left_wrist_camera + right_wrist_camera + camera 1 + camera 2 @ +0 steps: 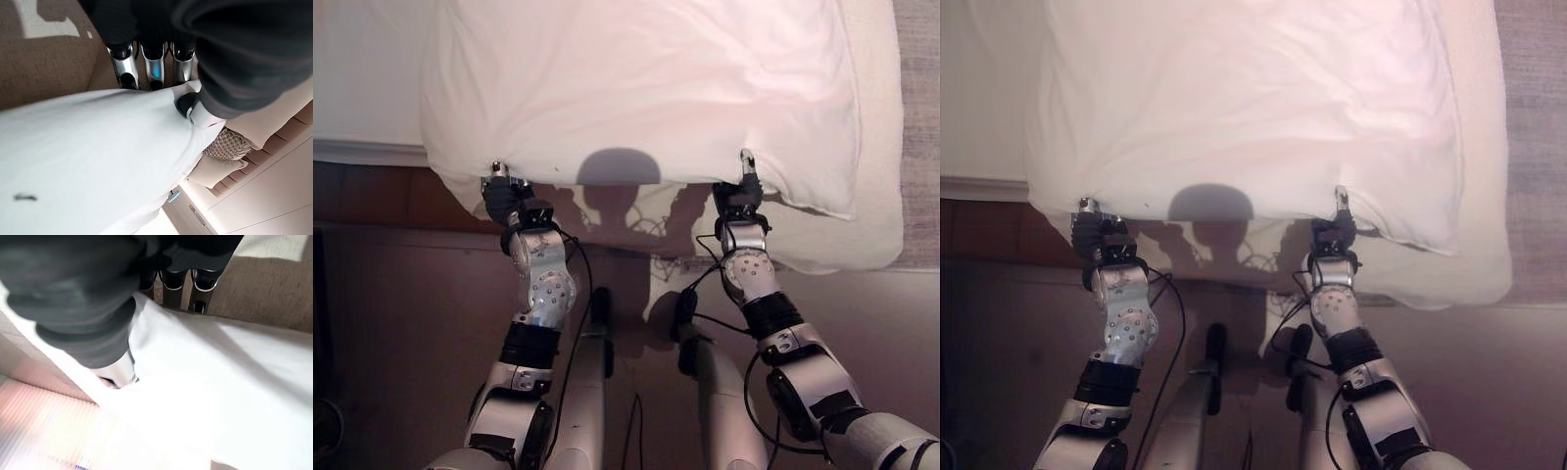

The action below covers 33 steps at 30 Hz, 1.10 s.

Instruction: Make the bed

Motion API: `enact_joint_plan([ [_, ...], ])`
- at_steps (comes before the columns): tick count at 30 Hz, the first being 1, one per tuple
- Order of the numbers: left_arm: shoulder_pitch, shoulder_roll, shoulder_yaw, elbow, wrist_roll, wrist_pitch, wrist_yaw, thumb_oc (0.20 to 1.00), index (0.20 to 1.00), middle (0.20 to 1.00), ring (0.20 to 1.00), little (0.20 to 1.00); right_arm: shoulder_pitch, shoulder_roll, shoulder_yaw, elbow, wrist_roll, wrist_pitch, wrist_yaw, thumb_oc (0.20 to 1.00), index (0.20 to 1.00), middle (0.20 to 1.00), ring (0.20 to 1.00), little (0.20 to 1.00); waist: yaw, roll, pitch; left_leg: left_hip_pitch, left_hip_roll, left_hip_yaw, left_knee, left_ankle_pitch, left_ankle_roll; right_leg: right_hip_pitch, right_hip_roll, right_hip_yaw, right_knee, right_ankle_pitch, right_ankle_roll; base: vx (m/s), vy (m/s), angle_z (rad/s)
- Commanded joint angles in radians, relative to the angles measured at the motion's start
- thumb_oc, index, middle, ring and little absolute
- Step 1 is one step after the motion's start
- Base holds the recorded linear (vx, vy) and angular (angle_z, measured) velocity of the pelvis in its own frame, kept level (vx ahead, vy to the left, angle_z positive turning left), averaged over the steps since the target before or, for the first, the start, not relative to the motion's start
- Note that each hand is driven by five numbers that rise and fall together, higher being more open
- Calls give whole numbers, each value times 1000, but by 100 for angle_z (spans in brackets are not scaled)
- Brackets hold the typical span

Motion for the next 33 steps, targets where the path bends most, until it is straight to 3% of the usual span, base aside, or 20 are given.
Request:
enact_joint_plan([
  [1,66,81,177,-88,10,-89,-40,200,200,200,200,200,71,-46,-85,-160,-37,-115,70,200,200,200,200,200,24,36,-93,-41,-89,14,-36,12,78,12,2,-7,-10,-30,96,0,0,0],
  [2,68,81,177,-88,7,-89,-43,200,200,200,200,200,76,-45,-84,-164,-38,-116,70,200,200,200,200,200,23,35,-94,-41,-89,14,-35,11,78,12,2,-7,-9,-30,96,0,0,0],
  [3,98,68,185,-82,-39,-91,-79,520,520,520,520,520,99,-33,-79,-218,-35,-125,93,200,200,200,200,200,21,36,-90,-36,-91,14,-35,9,79,14,3,-4,-8,-31,97,0,0,0],
  [4,110,61,186,-80,-56,-87,-90,658,658,658,658,658,107,-25,-80,-249,-26,-134,108,200,200,200,200,200,21,37,-88,-39,-91,15,-34,11,79,11,2,-4,-9,-29,97,0,0,0],
  [5,127,52,189,-76,-84,-92,-109,1000,1000,1000,1000,1000,127,-18,-71,-279,-31,-136,118,200,200,200,200,200,21,36,-88,-41,-91,16,-35,11,79,8,2,-4,-9,-29,97,0,0,0],
  [12,175,26,188,3,-252,-65,-251,1000,1000,1000,1000,1000,185,19,-39,-449,-54,-169,173,200,200,200,200,200,6,29,-94,-45,-88,25,-25,4,79,0,4,6,4,-36,95,-1,2,-2],
  [19,141,5,127,127,-413,-4,-452,1000,1000,1000,1000,1000,230,31,53,-622,-87,-162,275,200,200,200,200,200,-25,-2,-108,-51,-78,44,-16,-1,78,-15,9,25,10,-28,96,-4,2,0],
  [27,65,-14,69,172,-484,13,-560,1000,1000,1000,1000,1000,249,33,131,-685,-71,-151,332,200,200,200,200,200,-48,-31,-124,-53,-70,59,-17,-4,76,-20,18,39,8,-23,97,1,2,-1],
  [33,67,-15,26,168,-480,43,-579,1000,1000,1000,1000,1000,250,24,151,-713,-63,-138,347,200,200,200,200,200,-55,-39,-123,-52,-70,64,-17,-4,76,-20,20,44,2,-16,100,2,5,-2],
])
